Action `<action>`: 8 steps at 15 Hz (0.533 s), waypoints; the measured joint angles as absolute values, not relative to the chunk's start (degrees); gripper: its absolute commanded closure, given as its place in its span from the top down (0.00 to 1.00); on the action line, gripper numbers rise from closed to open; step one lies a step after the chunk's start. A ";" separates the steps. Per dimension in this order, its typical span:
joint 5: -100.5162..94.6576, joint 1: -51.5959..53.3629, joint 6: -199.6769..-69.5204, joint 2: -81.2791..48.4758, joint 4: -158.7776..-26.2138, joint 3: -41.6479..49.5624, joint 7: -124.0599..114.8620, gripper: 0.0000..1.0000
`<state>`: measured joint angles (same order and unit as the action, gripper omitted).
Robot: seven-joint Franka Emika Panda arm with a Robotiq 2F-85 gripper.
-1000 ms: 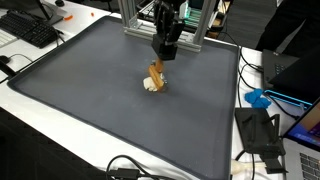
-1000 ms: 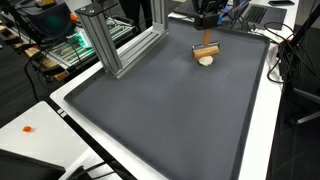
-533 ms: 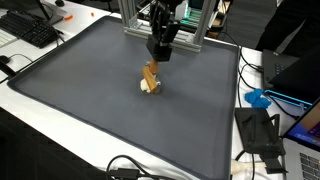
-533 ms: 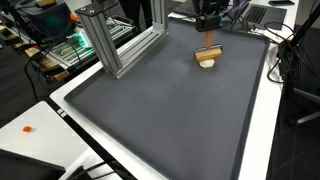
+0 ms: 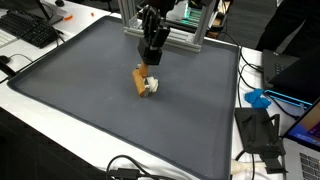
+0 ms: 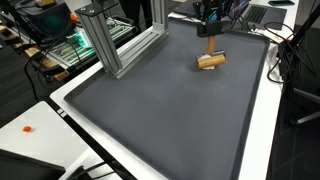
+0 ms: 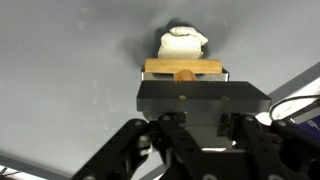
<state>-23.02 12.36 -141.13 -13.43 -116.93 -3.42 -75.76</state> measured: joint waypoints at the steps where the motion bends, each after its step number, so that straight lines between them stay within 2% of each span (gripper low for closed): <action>1: -23.24 12.37 -141.41 -13.70 -116.91 -3.24 -75.92 0.22; 8: -20.20 12.42 -141.40 -13.75 -116.82 -3.69 -68.41 0.22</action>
<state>-20.20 12.42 -141.40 -13.75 -116.82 -3.69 -68.41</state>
